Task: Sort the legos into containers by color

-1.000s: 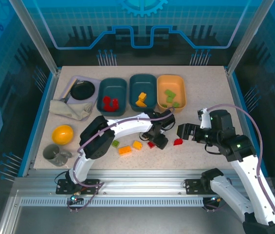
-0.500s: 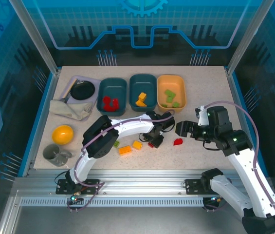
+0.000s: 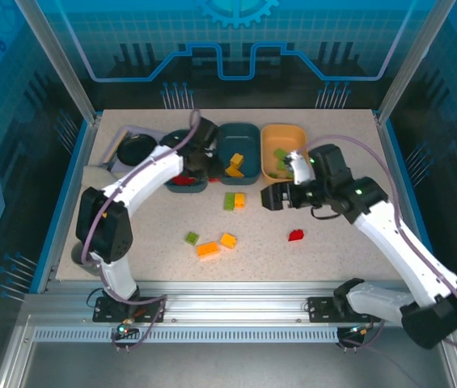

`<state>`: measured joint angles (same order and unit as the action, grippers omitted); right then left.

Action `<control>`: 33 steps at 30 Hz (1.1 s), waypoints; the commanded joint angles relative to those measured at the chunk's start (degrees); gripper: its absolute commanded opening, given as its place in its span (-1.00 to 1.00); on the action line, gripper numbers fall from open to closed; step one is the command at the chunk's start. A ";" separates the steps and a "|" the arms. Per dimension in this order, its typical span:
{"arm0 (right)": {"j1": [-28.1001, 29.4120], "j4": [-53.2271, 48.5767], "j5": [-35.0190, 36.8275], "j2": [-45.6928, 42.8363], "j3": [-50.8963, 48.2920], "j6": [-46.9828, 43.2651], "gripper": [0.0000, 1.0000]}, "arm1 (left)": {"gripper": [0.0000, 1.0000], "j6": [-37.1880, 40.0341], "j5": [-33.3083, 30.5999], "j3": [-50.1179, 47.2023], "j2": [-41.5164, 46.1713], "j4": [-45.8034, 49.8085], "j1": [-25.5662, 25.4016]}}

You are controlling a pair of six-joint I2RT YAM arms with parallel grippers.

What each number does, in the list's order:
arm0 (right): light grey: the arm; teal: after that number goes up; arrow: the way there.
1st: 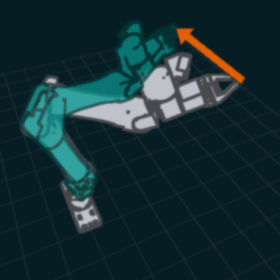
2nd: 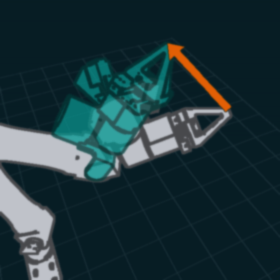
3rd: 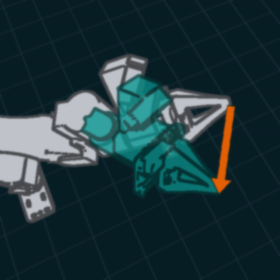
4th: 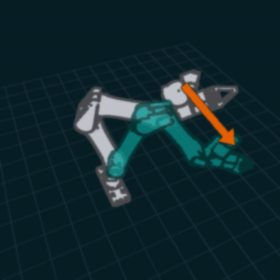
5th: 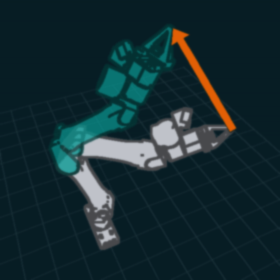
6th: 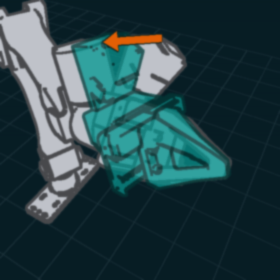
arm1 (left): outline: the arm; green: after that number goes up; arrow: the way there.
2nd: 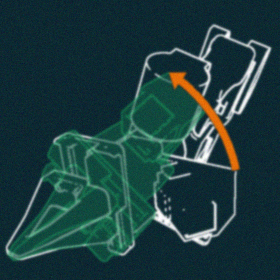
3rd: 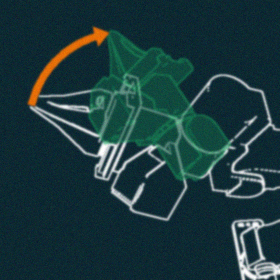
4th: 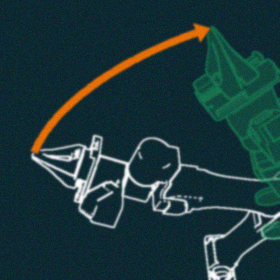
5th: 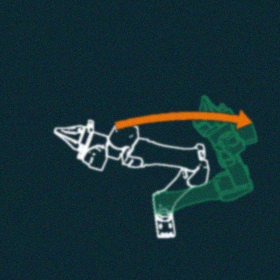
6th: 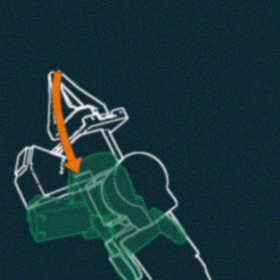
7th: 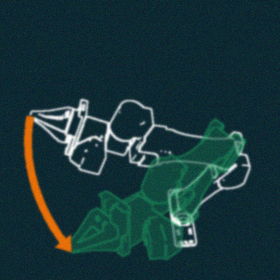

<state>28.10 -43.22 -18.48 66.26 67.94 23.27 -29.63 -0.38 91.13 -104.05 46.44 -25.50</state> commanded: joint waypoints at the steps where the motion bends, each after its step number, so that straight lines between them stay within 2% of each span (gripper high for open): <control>1: 1.98 5.14 -0.59 5.14 4.21 -2.37 0.75 | -0.36 -4.33 5.05 2.79 -4.23 -0.04 5.36; 5: 1.30 8.64 -2.88 11.96 8.53 -1.06 0.76 | -0.35 -6.05 6.25 9.13 -11.03 1.20 10.60; 8: 0.99 9.64 -4.61 16.95 12.07 -0.26 0.76 | -0.35 -5.88 6.62 13.99 -16.16 3.12 12.45; 18: 0.99 8.51 -4.64 23.65 16.42 1.09 0.76 | -0.26 -4.83 7.66 24.33 -26.56 7.07 13.37; 26: 1.23 7.98 -3.79 24.48 15.96 1.46 0.76 | 0.04 -4.15 8.11 24.75 -27.43 8.21 13.06; 29: 1.80 6.91 -2.36 24.62 16.09 0.34 0.76 | 0.18 -3.87 7.71 24.70 -25.87 7.90 12.67; 33: 3.74 5.50 1.12 24.38 16.33 -2.26 0.76 | 0.24 -3.93 5.93 25.23 -22.24 7.51 11.50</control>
<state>30.04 -35.77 -19.77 90.13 82.52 23.51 -34.17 6.24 113.97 -130.82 52.69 -12.86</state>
